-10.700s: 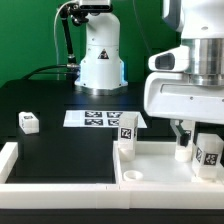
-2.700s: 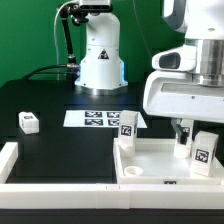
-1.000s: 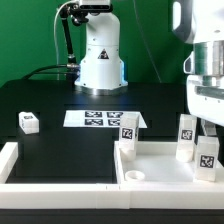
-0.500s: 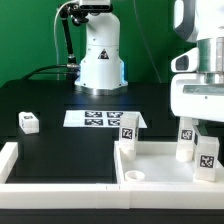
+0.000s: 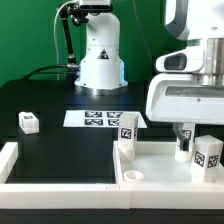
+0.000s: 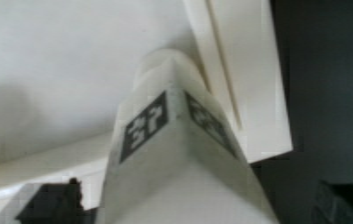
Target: Assemble square table
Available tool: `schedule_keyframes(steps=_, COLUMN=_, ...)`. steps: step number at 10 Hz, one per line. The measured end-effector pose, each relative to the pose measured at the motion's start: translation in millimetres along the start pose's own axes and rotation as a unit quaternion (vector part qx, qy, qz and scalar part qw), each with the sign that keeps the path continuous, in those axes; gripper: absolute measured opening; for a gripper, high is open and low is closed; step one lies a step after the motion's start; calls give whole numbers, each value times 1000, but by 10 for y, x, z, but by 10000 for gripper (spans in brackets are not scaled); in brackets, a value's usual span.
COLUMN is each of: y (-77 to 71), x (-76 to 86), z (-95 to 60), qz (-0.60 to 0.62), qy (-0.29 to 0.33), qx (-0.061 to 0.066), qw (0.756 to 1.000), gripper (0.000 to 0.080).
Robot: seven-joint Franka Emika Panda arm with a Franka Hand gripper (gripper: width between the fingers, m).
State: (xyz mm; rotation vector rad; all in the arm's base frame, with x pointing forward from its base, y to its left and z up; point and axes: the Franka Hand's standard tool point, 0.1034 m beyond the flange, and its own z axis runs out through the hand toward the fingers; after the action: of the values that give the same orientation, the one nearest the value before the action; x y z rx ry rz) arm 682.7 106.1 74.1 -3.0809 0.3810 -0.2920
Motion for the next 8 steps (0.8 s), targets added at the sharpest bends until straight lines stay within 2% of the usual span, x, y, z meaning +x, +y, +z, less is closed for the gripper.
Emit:
schedule_keyframes(steps=1, y=-45, x=-96, z=70, qz=-42, qy=-4, qx=-3, qw=999, gripper=649)
schedule_keyframes(steps=2, y=-57, x=-112, z=75, qz=-99, qy=-4, qx=-5, qw=995, gripper=649)
schedule_keyframes(steps=5, y=-35, x=-100, z=76, qz=-67, qy=-4, qx=-5, qw=998, gripper=649)
schedule_keyframes(steps=7, y=22, x=-86, z=78, qz=18, qy=-4, qx=-9, qw=1000, gripper=388)
schedule_keyframes(steps=8, y=21, x=-87, z=78, qz=33, qy=-4, qx=-9, qw=999, gripper=388)
